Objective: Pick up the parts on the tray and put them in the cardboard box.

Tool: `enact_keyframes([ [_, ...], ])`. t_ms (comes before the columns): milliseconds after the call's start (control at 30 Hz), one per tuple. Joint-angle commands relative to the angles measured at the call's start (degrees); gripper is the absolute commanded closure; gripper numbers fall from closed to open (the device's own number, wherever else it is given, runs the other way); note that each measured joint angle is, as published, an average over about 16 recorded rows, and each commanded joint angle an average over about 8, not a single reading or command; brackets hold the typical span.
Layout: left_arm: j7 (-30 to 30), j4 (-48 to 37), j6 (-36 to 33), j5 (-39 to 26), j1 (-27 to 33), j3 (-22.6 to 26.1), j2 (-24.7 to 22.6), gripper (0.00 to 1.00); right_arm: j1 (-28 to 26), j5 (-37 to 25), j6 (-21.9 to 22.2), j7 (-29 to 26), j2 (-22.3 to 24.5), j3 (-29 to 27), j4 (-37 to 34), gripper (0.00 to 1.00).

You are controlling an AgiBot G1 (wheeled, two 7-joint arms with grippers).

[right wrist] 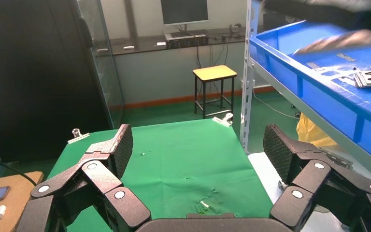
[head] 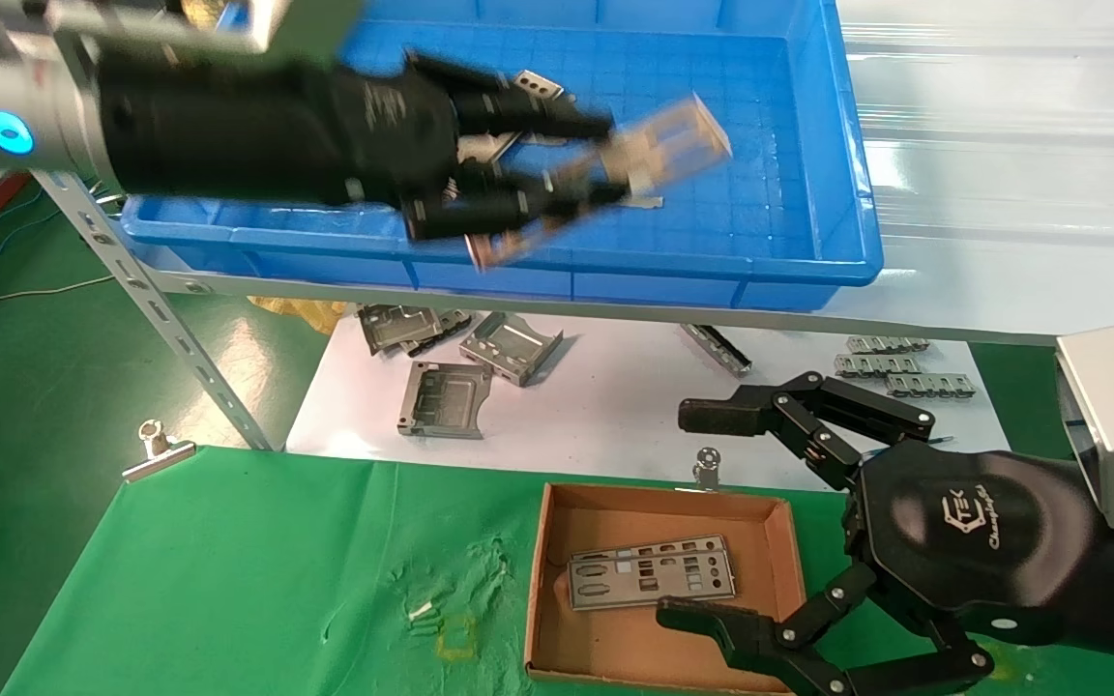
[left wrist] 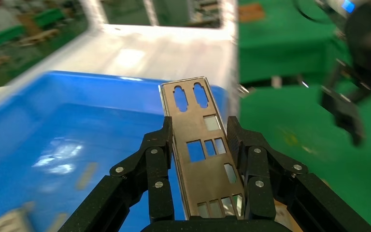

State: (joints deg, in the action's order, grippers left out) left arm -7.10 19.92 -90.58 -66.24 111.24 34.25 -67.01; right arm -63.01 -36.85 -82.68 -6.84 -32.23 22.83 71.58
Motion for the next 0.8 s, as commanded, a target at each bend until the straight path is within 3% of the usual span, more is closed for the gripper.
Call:
enact_keyframes([
  [33,-0.04,3.11,-1.63,0.71,-1.48,0.94,0.55,1.00,0.00,0.00,0.00,0.00,0.00,0.00,0.00,0.00],
  [200,1.09,15.19,-0.64,4.76,-7.44,6.74,3.84,1.00,0.00,0.00,0.00,0.00,0.00,0.00,0.00,0.00],
  [300,-1.26,18.63,1.14,4.27,-10.60,9.38,4.01,1.00,0.00,0.00,0.00,0.00,0.00,0.00,0.00,0.00],
  [600,-15.76,17.60,12.82,-1.68,-21.12,12.43,-2.15,1.00,0.00,0.00,0.00,0.00,0.00,0.00,0.00,0.00],
  [800,-22.87,14.10,18.06,-4.24,-24.34,13.59,-6.96,1.00,0.00,0.00,0.00,0.00,0.00,0.00,0.00,0.00],
])
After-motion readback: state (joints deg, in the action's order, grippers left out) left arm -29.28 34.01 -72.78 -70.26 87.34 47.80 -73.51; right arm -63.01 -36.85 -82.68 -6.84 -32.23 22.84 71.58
